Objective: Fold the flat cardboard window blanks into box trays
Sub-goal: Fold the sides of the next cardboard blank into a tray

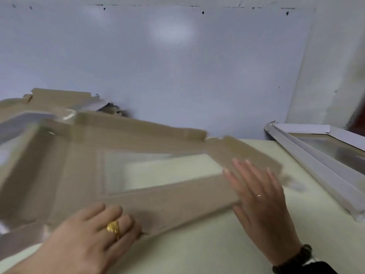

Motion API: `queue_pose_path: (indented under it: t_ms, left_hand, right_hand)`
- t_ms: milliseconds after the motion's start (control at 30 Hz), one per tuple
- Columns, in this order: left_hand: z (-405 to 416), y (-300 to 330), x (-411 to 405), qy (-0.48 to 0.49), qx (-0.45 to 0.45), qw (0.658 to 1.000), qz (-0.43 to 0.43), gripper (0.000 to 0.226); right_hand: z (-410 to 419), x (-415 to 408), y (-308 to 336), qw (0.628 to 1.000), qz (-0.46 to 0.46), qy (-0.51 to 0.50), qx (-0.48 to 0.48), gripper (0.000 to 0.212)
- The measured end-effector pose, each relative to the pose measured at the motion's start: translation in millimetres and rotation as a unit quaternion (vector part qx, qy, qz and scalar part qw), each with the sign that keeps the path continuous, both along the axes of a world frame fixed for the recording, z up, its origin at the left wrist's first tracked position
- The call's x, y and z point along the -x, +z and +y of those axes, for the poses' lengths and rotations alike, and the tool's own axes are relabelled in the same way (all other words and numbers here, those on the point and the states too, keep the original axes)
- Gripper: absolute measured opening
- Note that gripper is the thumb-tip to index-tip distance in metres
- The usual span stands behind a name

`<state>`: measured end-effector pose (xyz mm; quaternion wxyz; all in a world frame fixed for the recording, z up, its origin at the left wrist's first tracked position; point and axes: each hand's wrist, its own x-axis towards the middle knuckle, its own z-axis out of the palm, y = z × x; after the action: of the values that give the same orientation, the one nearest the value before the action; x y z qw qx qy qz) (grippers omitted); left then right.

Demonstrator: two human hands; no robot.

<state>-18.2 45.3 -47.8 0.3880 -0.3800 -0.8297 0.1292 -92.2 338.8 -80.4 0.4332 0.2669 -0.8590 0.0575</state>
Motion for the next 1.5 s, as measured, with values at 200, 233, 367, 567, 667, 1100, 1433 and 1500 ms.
queue_pose_path:
  t_ms: [200, 233, 367, 567, 667, 1100, 1433, 1500]
  left_hand:
    - [-13.9, -27.6, 15.7, 0.029, 0.013, 0.998, -0.047, 0.032]
    - [-17.2, -33.0, 18.4, 0.036, 0.003, 0.998, -0.054, 0.033]
    - [-22.8, -39.8, 25.6, 0.096, -0.034, 0.989, -0.104, 0.060]
    - [-12.6, -42.9, 28.1, 0.171, -0.104, 0.934, -0.296, 0.034]
    - [-4.5, -45.2, 35.6, 0.235, -0.116, 0.897, -0.357, 0.073]
    - [-97.5, -72.7, 48.2, 0.222, -0.247, 0.853, -0.402, 0.094]
    - [-135.3, -79.4, 48.6, 0.173, -0.391, 0.841, -0.332, 0.045]
    - [-130.0, -72.4, 45.3, 0.190, -0.400, 0.838, -0.319, 0.040]
  right_hand:
    - [8.0, 4.0, -16.3, 0.982, -0.153, 0.044, -0.097, 0.037]
    - [7.4, 4.5, -18.4, 0.978, -0.173, 0.055, -0.106, 0.038]
    - [-1.3, 3.8, -19.6, 0.970, -0.167, 0.090, -0.153, 0.034]
    - [-13.4, 0.4, -21.4, 0.957, -0.224, 0.110, -0.147, 0.039]
    - [-18.2, -3.8, -17.9, 0.941, -0.305, 0.057, -0.134, 0.041]
    - [72.5, 9.5, -17.6, 0.876, -0.456, -0.044, -0.154, 0.075]
    - [123.3, 6.5, -20.0, 0.902, -0.389, -0.018, 0.187, 0.045]
    - [120.4, 7.4, -19.4, 0.909, -0.348, -0.028, 0.230, 0.027]
